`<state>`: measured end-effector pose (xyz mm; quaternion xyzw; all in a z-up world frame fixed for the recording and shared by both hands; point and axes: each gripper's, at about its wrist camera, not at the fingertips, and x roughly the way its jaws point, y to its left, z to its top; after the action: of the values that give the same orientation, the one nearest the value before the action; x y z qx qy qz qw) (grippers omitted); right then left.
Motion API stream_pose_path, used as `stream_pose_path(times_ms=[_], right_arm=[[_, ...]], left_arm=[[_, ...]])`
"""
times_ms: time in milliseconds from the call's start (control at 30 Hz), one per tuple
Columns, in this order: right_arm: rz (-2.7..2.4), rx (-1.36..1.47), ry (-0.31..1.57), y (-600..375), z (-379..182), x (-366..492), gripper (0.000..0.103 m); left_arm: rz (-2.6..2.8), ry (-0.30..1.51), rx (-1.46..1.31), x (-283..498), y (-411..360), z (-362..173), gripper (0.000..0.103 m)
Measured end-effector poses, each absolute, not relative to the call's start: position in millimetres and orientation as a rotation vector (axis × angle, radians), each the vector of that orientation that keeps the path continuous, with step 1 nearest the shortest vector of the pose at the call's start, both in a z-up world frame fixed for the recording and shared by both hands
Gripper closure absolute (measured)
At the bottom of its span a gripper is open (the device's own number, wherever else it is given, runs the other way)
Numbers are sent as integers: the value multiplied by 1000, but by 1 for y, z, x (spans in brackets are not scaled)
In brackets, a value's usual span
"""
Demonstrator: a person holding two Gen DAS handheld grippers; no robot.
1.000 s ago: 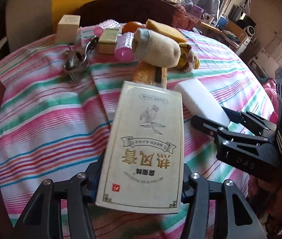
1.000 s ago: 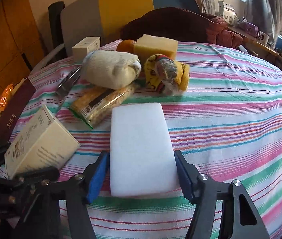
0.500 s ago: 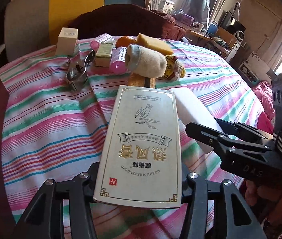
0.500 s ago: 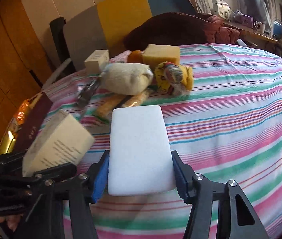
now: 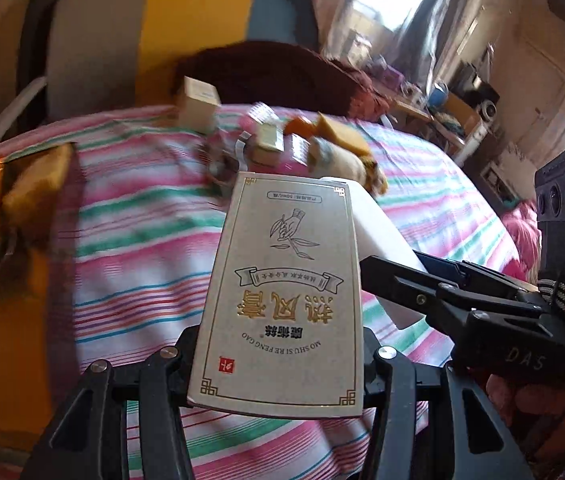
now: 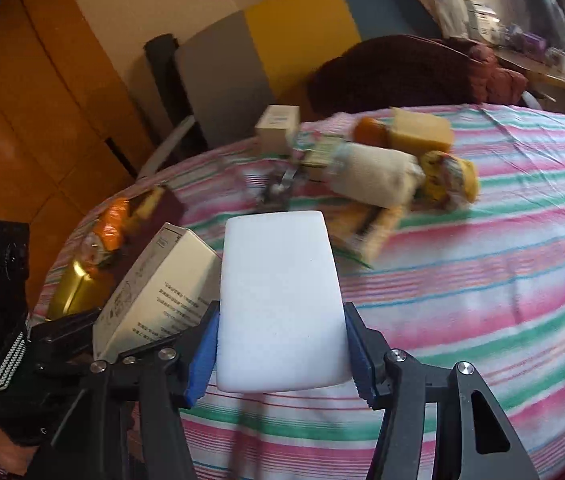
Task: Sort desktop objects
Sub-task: 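Carry the white box and melamine sponge over the gold tray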
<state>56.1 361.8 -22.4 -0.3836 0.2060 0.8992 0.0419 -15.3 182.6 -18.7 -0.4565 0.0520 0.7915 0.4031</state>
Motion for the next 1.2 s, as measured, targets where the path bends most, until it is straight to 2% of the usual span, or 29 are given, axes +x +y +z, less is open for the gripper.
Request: stream_pose_path(times_ms=[533,833,1200], right_arm=[[2989,-1328,546,219,0,-51,45],[2968,-1566,531,150,-28,-106,45],[2862,-1799,571,91,-68,-141,44]], left_arm=[[2270,16,-1209,-86,17,-6,50],[2371,39,-1360,-136,-60,-36,50],[2384,152,-1496,-176,-93,-66,50]])
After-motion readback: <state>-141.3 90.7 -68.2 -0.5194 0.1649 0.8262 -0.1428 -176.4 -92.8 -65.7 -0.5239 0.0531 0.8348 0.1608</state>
